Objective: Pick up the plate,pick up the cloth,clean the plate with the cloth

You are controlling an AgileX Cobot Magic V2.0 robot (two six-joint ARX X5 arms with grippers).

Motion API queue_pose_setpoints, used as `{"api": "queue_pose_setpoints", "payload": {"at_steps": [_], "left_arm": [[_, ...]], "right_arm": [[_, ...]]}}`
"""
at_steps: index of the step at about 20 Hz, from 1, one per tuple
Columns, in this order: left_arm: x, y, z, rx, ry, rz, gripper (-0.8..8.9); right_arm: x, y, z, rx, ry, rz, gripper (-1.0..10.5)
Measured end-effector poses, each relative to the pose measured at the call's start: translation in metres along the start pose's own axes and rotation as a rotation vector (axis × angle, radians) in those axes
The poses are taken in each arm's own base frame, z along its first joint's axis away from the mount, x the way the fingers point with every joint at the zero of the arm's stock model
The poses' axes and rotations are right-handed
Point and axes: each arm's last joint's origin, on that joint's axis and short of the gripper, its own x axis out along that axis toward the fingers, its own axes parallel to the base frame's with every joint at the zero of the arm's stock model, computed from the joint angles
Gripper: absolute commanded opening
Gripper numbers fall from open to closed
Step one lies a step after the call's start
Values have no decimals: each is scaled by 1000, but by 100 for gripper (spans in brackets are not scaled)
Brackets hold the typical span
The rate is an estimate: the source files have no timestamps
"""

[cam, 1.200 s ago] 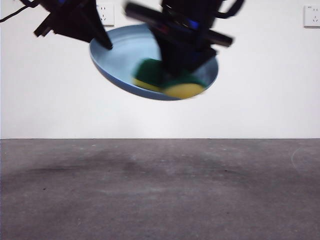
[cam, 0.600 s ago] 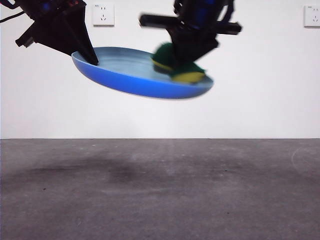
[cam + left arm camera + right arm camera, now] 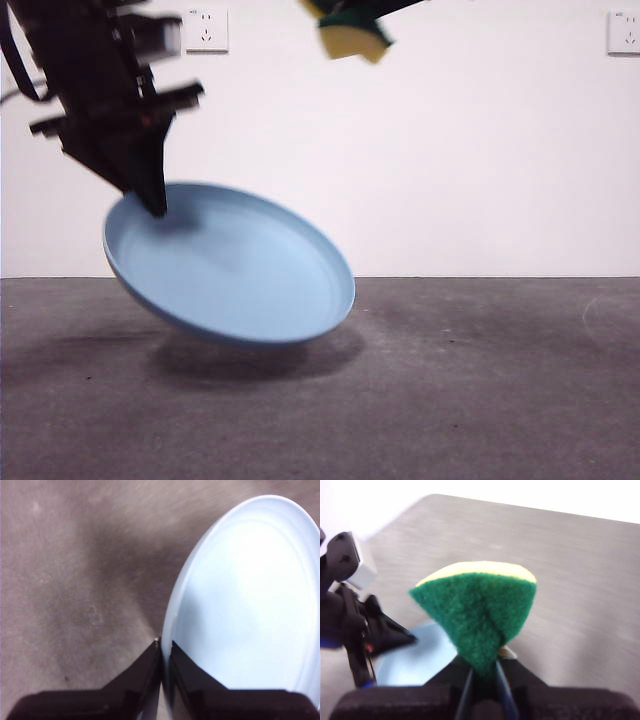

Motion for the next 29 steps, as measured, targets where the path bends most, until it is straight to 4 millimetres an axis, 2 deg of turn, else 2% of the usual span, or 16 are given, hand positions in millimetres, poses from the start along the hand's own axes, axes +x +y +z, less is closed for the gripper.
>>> {"api": "queue_pose_setpoints", "payload": {"at_steps": [5,8,9,10,11,12,14,17,19,21,25,29], "left_arm": [[57,17,-4,-37,92,82,-8],[77,25,-8,-59,141,98,1],[81,28,-10,-67,152,98,46],[82,29,-11,-71,158,100,209],[83,31,-11,-67,162,119,447],[84,34,-12,-66,168,140,572],[85,41,-14,-74,183,152,575],[83,38,-18,-81,220,89,566],[75,34,-16,-82,208,37,566],[52,29,-12,-81,171,8,566],[-13,20,-6,-73,39,3,566],[-79,8,-12,-53,-120,-7,566]], "right_arm": [[-20,-8,-11,-55,117,-134,-3],[-24,-11,-15,-76,162,-187,-3],[-25,-12,-17,-85,180,-212,-3],[-25,-13,-18,-91,190,-237,-3],[-25,-13,-19,-94,192,-254,-3],[-25,-14,-18,-97,190,-266,-3],[-25,-15,-18,-96,190,-274,-3],[-19,-23,-19,-80,203,-299,-3],[-5,-32,-23,-65,247,-325,-3],[13,-42,-29,-40,309,-301,-3],[53,-63,-47,18,440,-263,-3],[101,-78,-76,58,555,-225,-3]]}}
